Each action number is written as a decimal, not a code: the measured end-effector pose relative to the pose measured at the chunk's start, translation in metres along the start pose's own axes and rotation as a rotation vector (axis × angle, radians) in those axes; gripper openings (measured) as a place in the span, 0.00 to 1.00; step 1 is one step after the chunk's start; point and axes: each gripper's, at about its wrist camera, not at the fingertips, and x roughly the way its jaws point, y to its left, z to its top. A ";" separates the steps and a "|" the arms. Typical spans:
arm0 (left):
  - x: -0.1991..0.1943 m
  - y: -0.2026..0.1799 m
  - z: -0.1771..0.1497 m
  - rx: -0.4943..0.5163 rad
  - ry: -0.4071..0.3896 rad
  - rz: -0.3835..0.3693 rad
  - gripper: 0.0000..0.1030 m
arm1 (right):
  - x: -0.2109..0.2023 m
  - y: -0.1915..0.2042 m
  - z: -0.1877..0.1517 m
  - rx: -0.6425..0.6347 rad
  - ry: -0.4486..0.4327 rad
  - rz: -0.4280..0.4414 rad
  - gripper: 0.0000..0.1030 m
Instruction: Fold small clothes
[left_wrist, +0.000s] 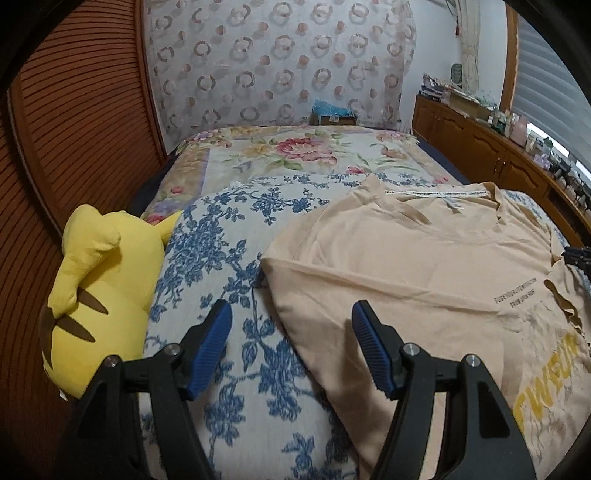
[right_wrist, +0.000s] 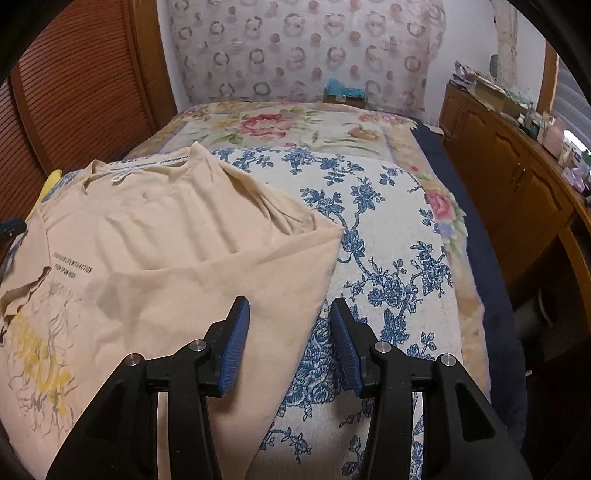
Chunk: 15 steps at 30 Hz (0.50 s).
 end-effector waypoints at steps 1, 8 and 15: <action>0.004 0.000 0.001 0.002 0.006 0.000 0.65 | 0.000 -0.001 0.001 0.002 -0.001 -0.002 0.45; 0.021 0.006 0.012 -0.010 0.039 -0.015 0.61 | 0.008 -0.007 0.015 0.010 0.005 -0.008 0.45; 0.032 0.012 0.017 -0.036 0.059 -0.058 0.55 | 0.017 -0.018 0.027 0.021 0.013 -0.027 0.46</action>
